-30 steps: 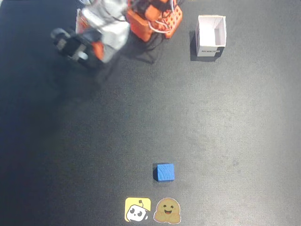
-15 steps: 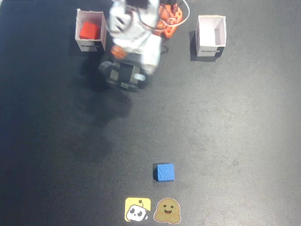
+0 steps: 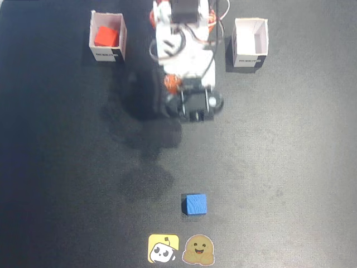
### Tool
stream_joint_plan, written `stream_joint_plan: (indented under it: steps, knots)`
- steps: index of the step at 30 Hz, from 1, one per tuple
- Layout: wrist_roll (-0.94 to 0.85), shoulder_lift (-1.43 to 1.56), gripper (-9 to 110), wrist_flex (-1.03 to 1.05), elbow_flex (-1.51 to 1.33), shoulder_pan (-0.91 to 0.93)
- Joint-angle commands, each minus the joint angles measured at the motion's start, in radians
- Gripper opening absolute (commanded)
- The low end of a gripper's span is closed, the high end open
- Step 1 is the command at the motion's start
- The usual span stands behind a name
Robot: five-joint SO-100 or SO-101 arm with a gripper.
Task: Put the red cube in the right box and the blue cube in the left box.
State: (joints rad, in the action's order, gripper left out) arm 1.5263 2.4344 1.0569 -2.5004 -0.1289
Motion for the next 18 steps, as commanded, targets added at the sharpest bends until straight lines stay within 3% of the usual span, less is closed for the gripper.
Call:
stream_joint_plan:
  steps: [1, 18]
  knots:
    - [0.0, -0.101, 0, -0.032, 0.117, -0.009]
    - [0.098, -0.655, 0, -0.126, 0.52, 0.002]
